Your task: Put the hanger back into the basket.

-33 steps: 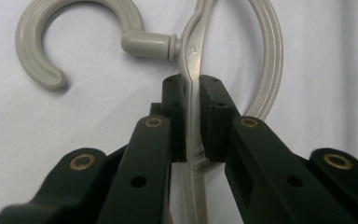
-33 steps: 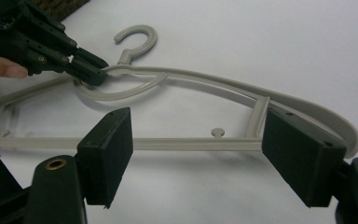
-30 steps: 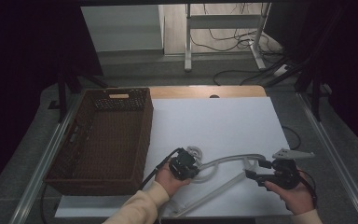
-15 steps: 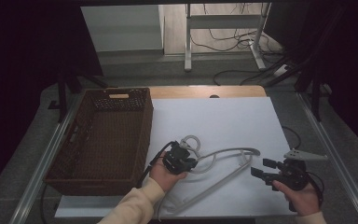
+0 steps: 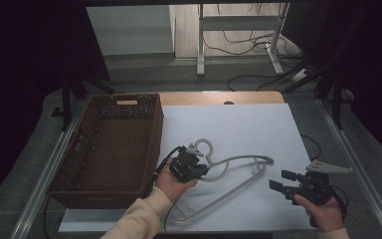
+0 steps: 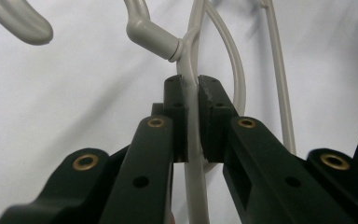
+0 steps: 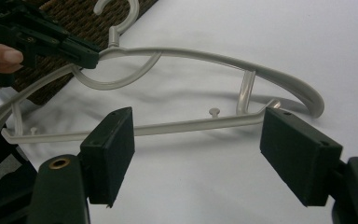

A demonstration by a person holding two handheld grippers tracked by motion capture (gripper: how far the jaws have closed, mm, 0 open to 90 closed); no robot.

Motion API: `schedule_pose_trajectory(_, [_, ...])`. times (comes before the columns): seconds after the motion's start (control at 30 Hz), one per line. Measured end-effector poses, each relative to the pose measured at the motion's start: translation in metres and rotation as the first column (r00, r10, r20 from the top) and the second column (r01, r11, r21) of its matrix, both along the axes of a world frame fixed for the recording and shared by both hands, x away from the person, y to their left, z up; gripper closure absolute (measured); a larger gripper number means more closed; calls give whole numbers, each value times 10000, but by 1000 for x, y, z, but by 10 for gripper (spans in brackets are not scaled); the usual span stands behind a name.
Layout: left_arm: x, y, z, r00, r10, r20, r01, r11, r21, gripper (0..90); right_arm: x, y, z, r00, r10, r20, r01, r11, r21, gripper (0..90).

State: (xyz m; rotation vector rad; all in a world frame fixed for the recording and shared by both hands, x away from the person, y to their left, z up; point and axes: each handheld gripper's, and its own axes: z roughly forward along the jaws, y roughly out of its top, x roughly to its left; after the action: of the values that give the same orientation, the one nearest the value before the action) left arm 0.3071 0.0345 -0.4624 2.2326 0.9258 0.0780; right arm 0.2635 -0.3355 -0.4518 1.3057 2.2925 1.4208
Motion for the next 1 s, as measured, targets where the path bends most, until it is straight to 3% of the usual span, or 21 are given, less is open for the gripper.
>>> schedule_pose_trajectory(0.33, [-2, 3, 8, 9998, -13, 193, 16, 9999, -156, 830, 0, -1, 0, 9999, -117, -23, 116, 9999, -75, 257])
schedule_pose_trajectory(0.7, [-5, 12, 35, 9964, 70, 846, -14, 9978, -666, 830, 0, -3, 1, 9997, -222, 78, 222, 9997, -50, 257])
schedule_pose_trajectory(1.0, [-6, 26, 54, 9932, 227, 1138, -120, 9954, -947, 830, 0, -4, 1, 9996, -284, 69, 284, 9996, -16, 257])
